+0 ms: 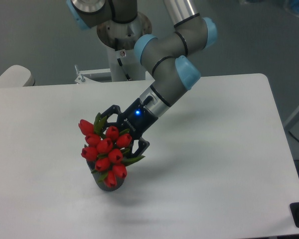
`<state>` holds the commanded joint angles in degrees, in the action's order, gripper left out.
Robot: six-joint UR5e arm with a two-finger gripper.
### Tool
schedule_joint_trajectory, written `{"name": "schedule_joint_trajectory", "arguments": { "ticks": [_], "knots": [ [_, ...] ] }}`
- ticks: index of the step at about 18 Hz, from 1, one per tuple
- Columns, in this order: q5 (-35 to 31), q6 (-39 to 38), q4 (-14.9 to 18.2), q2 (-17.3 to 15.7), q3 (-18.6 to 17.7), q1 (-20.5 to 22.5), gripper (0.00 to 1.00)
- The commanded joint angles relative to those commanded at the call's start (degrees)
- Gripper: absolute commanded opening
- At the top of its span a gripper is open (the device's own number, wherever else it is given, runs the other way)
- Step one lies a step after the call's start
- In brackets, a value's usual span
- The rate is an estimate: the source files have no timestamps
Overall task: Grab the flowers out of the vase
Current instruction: 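Lower the gripper around the tulip stems just above the vase rim, then close the gripper on the tulip stems and begin lifting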
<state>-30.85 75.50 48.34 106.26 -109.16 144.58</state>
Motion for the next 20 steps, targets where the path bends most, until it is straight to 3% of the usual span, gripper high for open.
{"name": "schedule_joint_trajectory", "arguments": {
  "ticks": [16, 17, 20],
  "knots": [
    [1.5, 0.2, -0.4, 0.7, -0.1, -0.8, 1.0],
    [1.5, 0.1, -0.4, 0.6, -0.1, -0.8, 0.99],
    [1.5, 0.2, -0.4, 0.5, -0.1, -0.8, 0.8]
  ]
}}
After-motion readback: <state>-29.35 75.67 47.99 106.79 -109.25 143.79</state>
